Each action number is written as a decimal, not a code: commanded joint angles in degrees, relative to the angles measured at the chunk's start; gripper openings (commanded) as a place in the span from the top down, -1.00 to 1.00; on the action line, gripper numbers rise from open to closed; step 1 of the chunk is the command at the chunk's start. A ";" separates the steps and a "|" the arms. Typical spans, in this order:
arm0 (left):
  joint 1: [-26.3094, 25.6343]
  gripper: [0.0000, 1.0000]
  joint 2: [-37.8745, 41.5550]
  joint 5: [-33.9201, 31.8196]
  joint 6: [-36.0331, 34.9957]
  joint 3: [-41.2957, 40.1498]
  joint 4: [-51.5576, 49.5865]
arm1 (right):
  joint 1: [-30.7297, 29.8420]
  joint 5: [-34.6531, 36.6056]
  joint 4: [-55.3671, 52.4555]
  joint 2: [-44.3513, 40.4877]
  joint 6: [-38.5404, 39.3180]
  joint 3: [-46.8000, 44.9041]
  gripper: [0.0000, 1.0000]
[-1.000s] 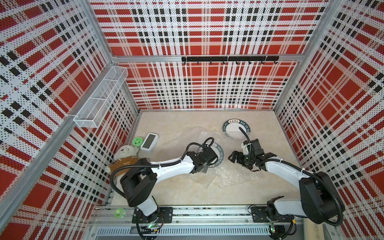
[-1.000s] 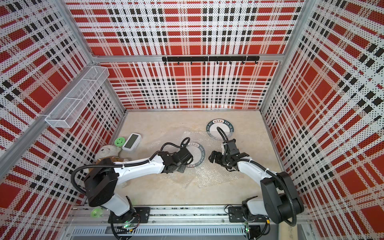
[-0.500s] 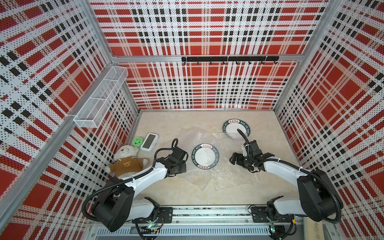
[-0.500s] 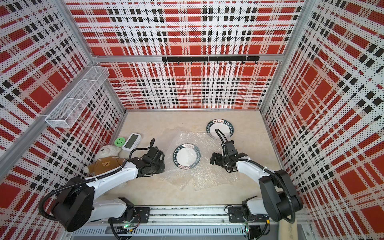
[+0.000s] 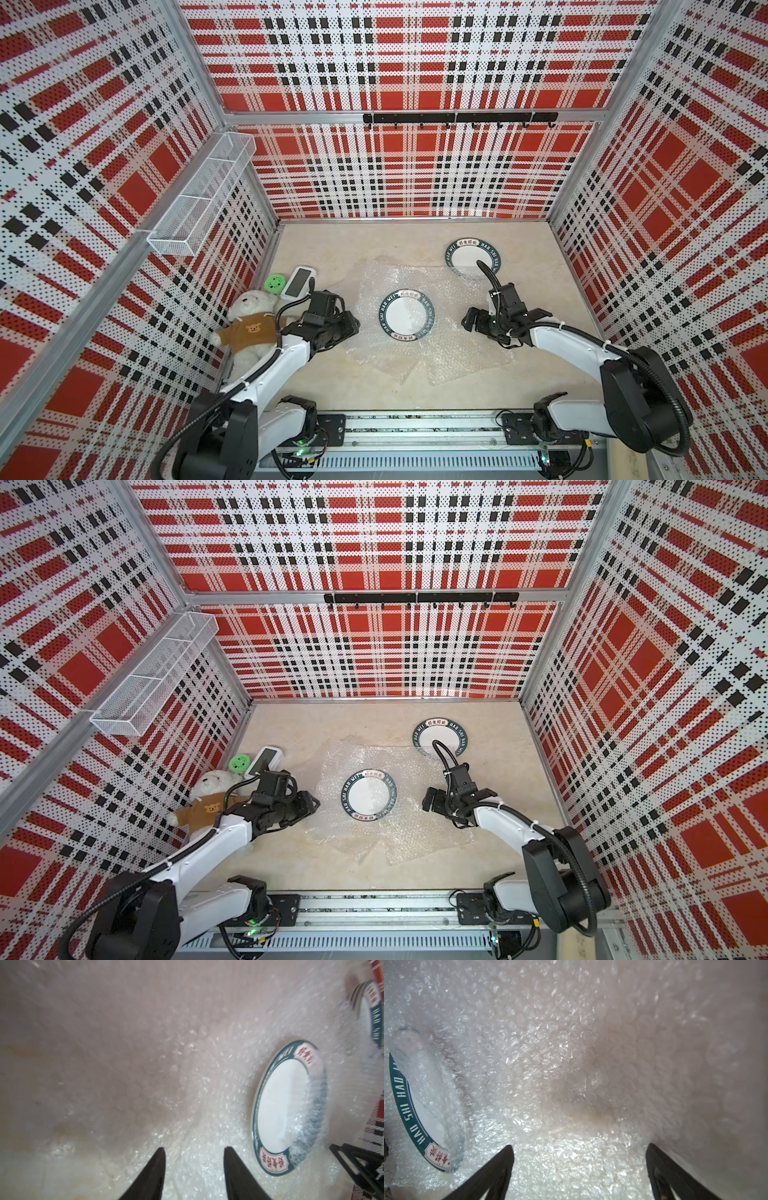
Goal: Unpack dinner plates from bubble wrap
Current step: Unwrap the bubble wrap, then pick up the plate from the bubble wrap.
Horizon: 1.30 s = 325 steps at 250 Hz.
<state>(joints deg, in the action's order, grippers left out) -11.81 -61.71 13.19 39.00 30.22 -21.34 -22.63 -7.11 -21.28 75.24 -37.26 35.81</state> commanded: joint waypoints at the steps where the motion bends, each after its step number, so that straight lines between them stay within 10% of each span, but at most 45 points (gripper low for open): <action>1: -0.04 -0.09 5.41 3.11 0.20 3.29 -1.37 | -2.76 3.60 -2.10 -1.88 1.21 2.86 -0.91; 58: -13.91 -0.40 1.13 0.63 -1.63 10.42 -1.92 | -9.70 5.77 -3.09 3.62 2.19 8.30 -0.82; 171: -7.69 -0.08 -20.13 14.54 5.13 3.72 22.45 | -12.22 -12.02 10.07 -0.36 0.42 5.84 -1.00; 325: -7.16 0.54 -27.10 14.50 7.86 2.66 28.95 | -12.26 -13.64 11.52 -0.36 -0.28 5.81 -1.00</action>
<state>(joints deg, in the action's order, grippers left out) -19.31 -87.59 27.55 46.17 33.45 5.34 -34.50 -20.43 -12.12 75.02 -37.08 41.65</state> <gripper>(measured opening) 0.237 0.998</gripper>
